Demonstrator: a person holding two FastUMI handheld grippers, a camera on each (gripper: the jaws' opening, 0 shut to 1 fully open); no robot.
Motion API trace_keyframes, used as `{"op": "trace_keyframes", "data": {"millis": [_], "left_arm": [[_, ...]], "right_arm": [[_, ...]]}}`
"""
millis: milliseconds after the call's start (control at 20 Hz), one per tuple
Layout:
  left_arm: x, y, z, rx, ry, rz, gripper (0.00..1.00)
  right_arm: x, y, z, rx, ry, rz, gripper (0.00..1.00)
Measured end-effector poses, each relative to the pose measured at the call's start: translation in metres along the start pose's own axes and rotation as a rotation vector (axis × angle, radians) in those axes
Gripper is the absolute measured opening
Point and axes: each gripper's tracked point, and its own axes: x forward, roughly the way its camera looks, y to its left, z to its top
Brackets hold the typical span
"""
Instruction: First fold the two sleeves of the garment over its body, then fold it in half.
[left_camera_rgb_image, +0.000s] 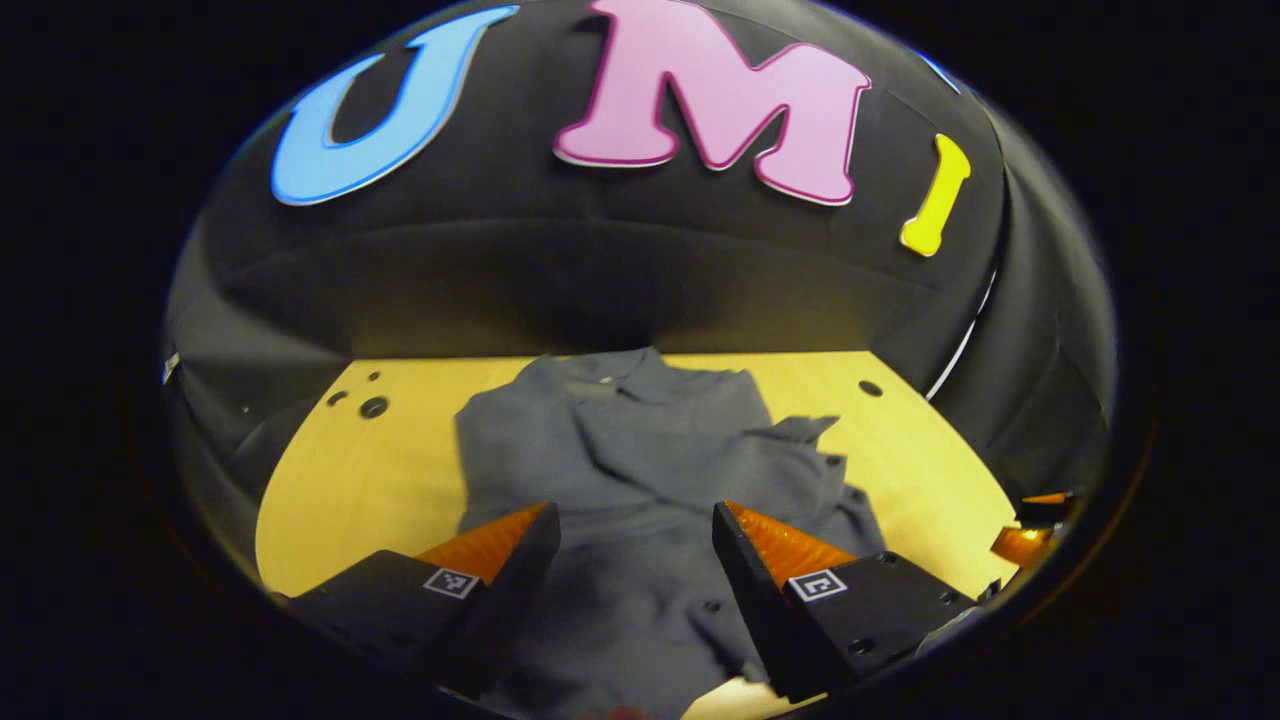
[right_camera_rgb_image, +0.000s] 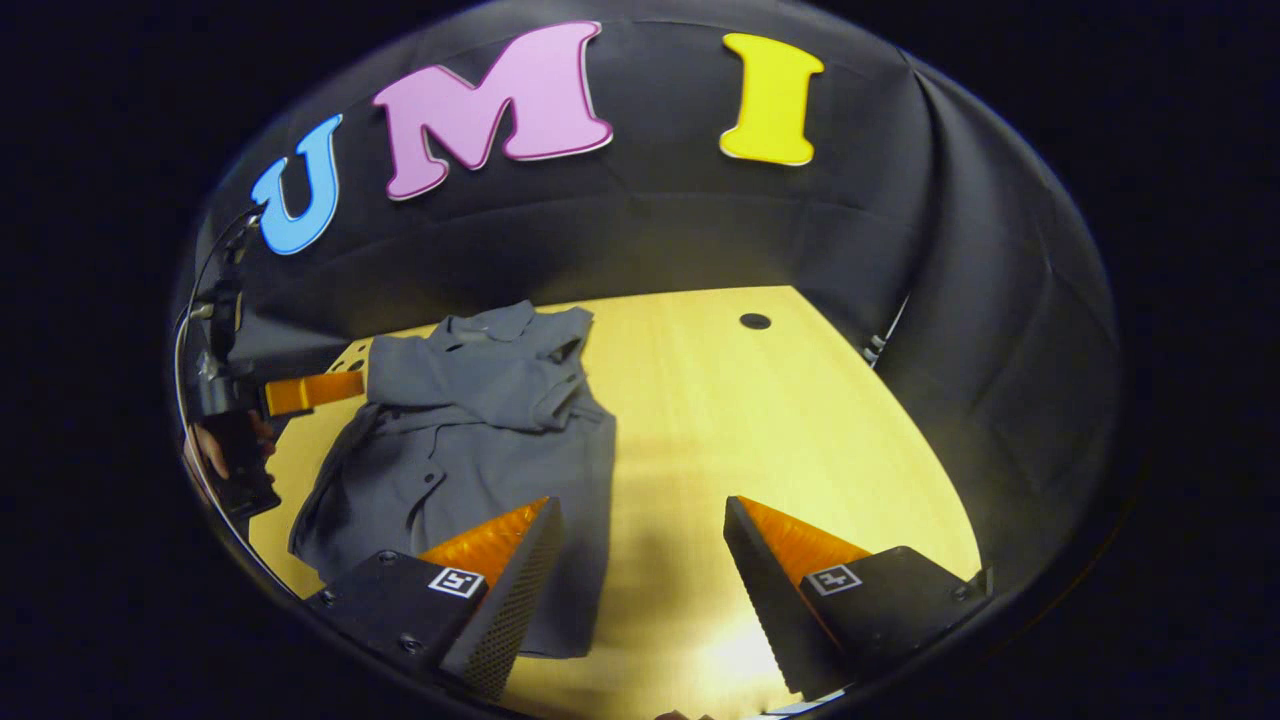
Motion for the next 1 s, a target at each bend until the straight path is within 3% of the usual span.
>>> {"op": "trace_keyframes", "data": {"millis": [200, 400, 450, 500, 750, 850, 1000], "left_arm": [[-0.044, 0.069, -0.066, -0.05, 0.079, 0.1, 0.96], [-0.079, 0.113, -0.12, -0.092, 0.145, 0.161, 0.96], [-0.086, 0.122, -0.134, -0.103, 0.163, 0.171, 0.92], [-0.092, 0.129, -0.147, -0.115, 0.182, 0.177, 0.96], [-0.103, 0.135, -0.193, -0.154, 0.266, 0.172, 0.96], [-0.099, 0.13, -0.204, -0.16, 0.287, 0.157, 0.92], [-0.091, 0.121, -0.208, -0.138, 0.302, 0.141, 0.96]], "right_arm": [[0.013, 0.036, -0.034, -0.036, 0.091, 0.032, 1.0], [0.022, 0.055, -0.061, -0.052, 0.156, 0.041, 1.0], [0.025, 0.057, -0.067, -0.048, 0.173, 0.037, 1.0], [0.026, 0.059, -0.075, -0.036, 0.19, 0.036, 1.0], [0.03, 0.064, -0.103, -0.046, 0.246, 0.006, 1.0], [0.035, 0.061, -0.113, -0.04, 0.267, -0.01, 1.0], [0.04, 0.055, -0.128, -0.014, 0.297, -0.037, 1.0]]}}
